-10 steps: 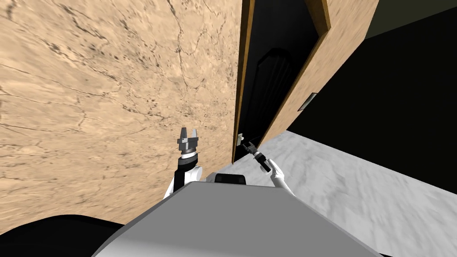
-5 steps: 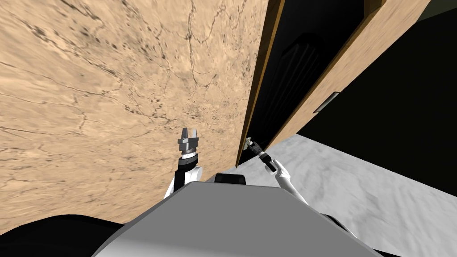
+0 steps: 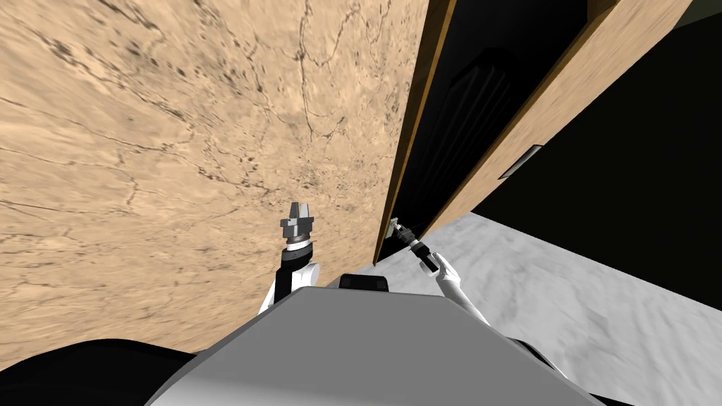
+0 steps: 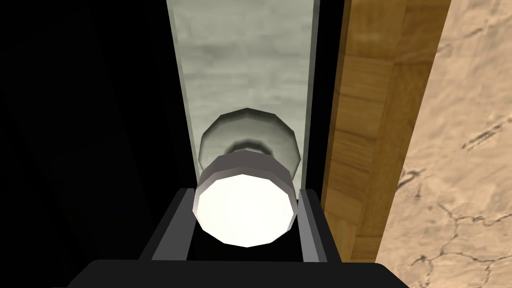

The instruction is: Pull the door open

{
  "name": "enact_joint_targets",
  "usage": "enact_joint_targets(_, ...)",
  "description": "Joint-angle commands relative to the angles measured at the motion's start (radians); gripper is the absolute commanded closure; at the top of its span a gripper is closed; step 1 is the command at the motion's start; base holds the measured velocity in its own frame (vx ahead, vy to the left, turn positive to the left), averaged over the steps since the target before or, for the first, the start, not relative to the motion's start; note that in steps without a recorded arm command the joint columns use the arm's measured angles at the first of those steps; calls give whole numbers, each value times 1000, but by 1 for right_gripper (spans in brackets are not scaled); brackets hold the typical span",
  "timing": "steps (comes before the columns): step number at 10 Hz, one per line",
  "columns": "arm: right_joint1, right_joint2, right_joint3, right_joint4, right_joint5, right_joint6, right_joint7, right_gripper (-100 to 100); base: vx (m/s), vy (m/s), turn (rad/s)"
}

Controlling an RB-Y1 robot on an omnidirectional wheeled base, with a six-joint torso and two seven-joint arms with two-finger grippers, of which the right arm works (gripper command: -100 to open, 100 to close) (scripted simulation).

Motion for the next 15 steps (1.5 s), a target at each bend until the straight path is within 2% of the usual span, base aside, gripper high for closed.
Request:
enact_joint_targets(1, -1, 0, 0, 0, 0, 1, 0, 100, 0, 0, 0)
enact_joint_targets(3, -1, 0, 0, 0, 0, 1, 0, 100, 0, 0, 0)
enact_joint_targets(4, -6, 0, 9, 6, -34, 5, -33, 100, -53, -47, 82)
enact_joint_targets(6, -12, 0, 16, 11, -62, 9, -61, 100, -76, -69, 104)
enact_joint_targets(15, -54, 0, 71, 47, -269, 40, -265, 100, -83, -74, 100)
